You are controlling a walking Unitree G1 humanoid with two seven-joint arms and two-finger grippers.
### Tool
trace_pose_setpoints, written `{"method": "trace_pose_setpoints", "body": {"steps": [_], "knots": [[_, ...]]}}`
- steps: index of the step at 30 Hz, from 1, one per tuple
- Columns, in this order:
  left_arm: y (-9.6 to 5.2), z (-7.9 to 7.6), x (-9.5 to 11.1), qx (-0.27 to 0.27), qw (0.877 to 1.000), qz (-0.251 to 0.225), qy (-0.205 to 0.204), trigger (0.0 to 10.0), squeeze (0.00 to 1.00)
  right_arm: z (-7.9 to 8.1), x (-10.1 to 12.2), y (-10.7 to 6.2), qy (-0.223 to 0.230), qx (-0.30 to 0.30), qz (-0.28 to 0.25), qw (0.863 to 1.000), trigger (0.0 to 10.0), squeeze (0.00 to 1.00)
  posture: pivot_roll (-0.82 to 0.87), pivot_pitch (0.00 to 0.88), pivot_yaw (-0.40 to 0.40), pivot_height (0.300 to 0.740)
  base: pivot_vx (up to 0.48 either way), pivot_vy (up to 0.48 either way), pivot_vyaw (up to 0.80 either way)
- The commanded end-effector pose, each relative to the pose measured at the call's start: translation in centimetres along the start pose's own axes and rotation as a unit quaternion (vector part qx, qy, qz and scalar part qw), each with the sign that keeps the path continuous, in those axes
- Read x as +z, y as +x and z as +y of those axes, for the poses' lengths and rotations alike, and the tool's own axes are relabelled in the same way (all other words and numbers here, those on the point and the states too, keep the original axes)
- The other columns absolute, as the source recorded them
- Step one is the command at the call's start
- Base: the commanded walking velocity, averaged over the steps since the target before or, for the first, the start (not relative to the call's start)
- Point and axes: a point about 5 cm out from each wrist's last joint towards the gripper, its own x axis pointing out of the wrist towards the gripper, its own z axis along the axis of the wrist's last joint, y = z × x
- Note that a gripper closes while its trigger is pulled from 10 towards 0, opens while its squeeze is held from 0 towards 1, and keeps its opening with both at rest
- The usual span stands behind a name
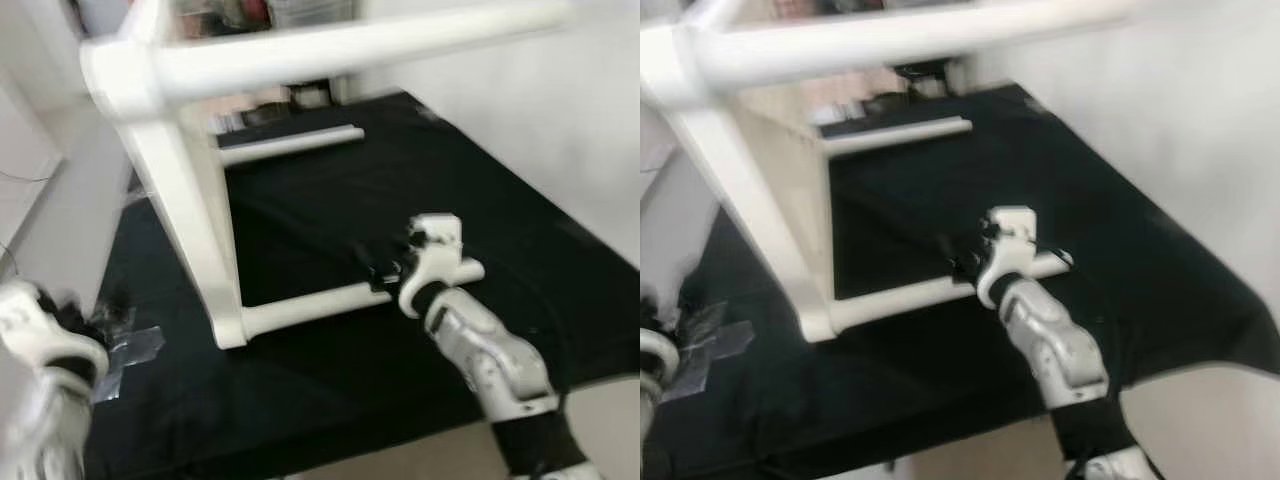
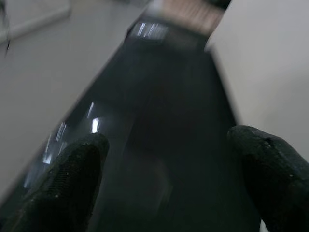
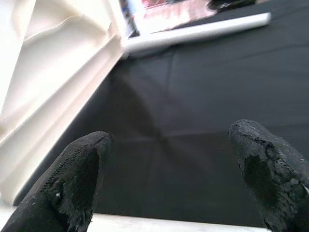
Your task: Building children table
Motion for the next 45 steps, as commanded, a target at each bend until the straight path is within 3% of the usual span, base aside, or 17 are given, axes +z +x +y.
{"method": "trace_pose_setpoints", "body": {"steps": [1, 2, 5, 6, 7, 13, 15, 22, 25, 34, 45], "knots": [[-0.1, -2.2, 0.1, -0.058, 0.998, -0.003, 0.008, 10.0, 0.0, -0.2, -0.5, 0.5, -0.002, -0.005, -0.001, 1.0, 10.0, 0.0, 0.0, 0.0, 0.086, 0.74, 0.0, 0.0, 0.0], [-0.1, -2.2, 0.1, -0.058, 0.998, -0.003, 0.008, 10.0, 0.0, -0.2, -0.5, 0.5, -0.002, -0.005, -0.001, 1.0, 10.0, 0.0, 0.0, 0.0, 0.086, 0.74, 0.0, 0.0, 0.0], [-0.6, -5.5, -1.6, -0.14, 0.989, 0.022, 0.033, 10.0, 0.0, -1.6, -0.3, 1.0, -0.008, -0.038, -0.022, 0.999, 10.0, 0.0, -0.01, 0.0, 0.095, 0.74, 0.0, 0.0, 0.0], [-0.6, -5.5, -1.6, -0.14, 0.989, 0.022, 0.033, 10.0, 0.0, -1.6, -0.3, 1.0, -0.008, -0.038, -0.022, 0.999, 10.0, 0.0, -0.01, 0.0, 0.095, 0.74, 0.0, 0.0, 0.0], [-0.6, -7.2, -2.2, -0.18, 0.982, 0.029, 0.042, 10.0, 0.0, -2.2, 0.0, 1.1, -0.025, -0.054, -0.034, 0.998, 10.0, 0.0, -0.02, 0.0, 0.095, 0.74, 0.0, 0.0, 0.0], [-0.7, -8.2, -2.7, -0.207, 0.976, 0.036, 0.05, 10.0, 0.0, -2.4, -0.1, 1.2, -0.047, -0.061, -0.041, 0.996, 10.0, 0.0, -0.03, 0.0, 0.096, 0.74, 0.0, 0.0, 0.0], [-0.7, -8.8, -4.2, -0.239, 0.965, 0.062, 0.09, 10.0, 0.0, -2.9, -1.4, 1.3, -0.064, -0.079, -0.033, 0.994, 10.0, 0.0, -0.02, 0.0, 0.095, 0.74, 0.0, 0.0, 0.0], [-0.5, -9.0, -4.9, -0.254, 0.959, 0.068, 0.101, 10.0, 0.0, -3.0, -1.9, 1.9, -0.054, -0.076, -0.031, 0.995, 10.0, 0.0, -0.03, 0.0, 0.094, 0.74, 0.0, 0.0, 0.0], [-0.4, -9.3, -4.9, -0.252, 0.958, 0.055, 0.125, 10.0, 0.0, -3.1, -2.1, 2.2, -0.041, -0.074, -0.033, 0.996, 10.0, 0.0, -0.03, 0.0, 0.093, 0.74, 0.0, -0.445, 0.0], [0.1, -9.3, -4.4, -0.24, 0.963, 0.036, 0.116, 10.0, 0.0, -3.2, -2.1, 2.4, -0.035, -0.072, -0.039, 0.996, 10.0, 0.0, -0.03, 0.0, 0.09, 0.74, 0.0, -0.416, 0.0], [1.0, -9.3, -3.7, -0.235, 0.967, 0.008, 0.101, 10.0, 0.0, -3.4, -2.4, 2.7, -0.022, -0.067, -0.044, 0.997, 10.0, 0.0, -0.04, 0.0, 0.089, 0.74, 0.0, 0.0, 0.0]]}}
